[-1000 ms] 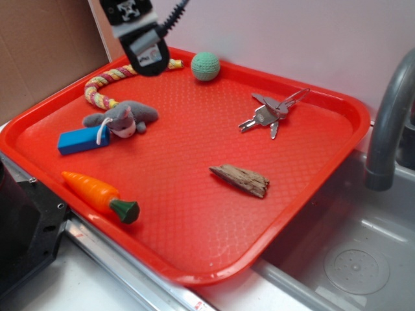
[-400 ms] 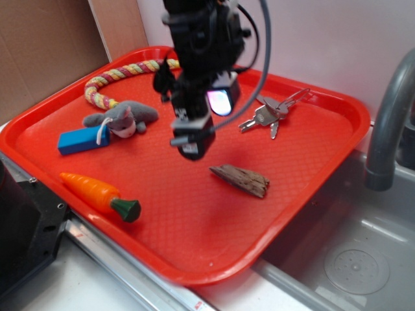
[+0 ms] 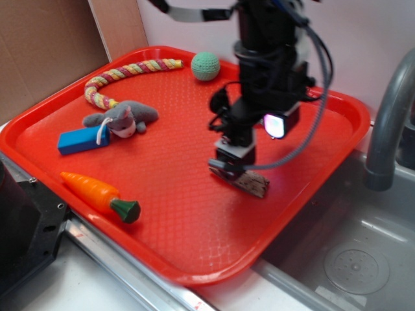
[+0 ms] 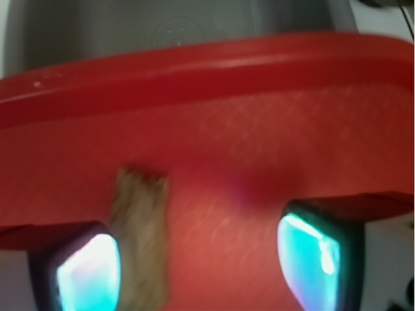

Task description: Grab the wood chip.

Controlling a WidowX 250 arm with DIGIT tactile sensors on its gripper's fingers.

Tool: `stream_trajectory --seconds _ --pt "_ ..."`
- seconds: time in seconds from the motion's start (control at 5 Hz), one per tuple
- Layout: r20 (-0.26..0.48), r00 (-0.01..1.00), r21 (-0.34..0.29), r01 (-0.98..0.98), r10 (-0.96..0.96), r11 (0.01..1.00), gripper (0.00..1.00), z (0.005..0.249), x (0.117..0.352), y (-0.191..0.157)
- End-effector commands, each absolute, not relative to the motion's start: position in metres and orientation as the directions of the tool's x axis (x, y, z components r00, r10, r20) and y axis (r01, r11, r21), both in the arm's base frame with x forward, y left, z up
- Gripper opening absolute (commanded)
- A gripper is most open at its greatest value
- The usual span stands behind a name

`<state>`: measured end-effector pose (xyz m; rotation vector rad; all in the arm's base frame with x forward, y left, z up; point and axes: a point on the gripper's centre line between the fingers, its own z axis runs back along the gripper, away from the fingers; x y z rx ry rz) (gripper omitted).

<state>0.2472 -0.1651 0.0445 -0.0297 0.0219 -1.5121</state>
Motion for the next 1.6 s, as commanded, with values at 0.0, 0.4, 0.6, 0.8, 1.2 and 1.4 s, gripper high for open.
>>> stream_trajectory --seconds 0.0,0.4,0.6,0.8,1.2,1.4 --pt "-0.007 0.091 -0.019 0.996 -0.996 0.091 1.0 0.07 0.229 -0.183" --pt "-0.05 0.187 0.034 0.982 -0.981 0.186 1.0 0.083 0.195 -0.17" --pt "-0.007 0.174 0.057 0.983 -0.985 0.173 1.0 0.071 0.191 -0.159" --pt "-0.027 0.182 0.056 0.982 -0.983 0.18 1.0 0.059 0.203 -0.147" --pt "-0.03 0.139 0.008 0.99 -0.99 0.139 1.0 0.023 0.228 -0.152" --pt "-0.015 0.154 -0.007 0.988 -0.988 0.154 0.0 0.019 0.225 -0.16"
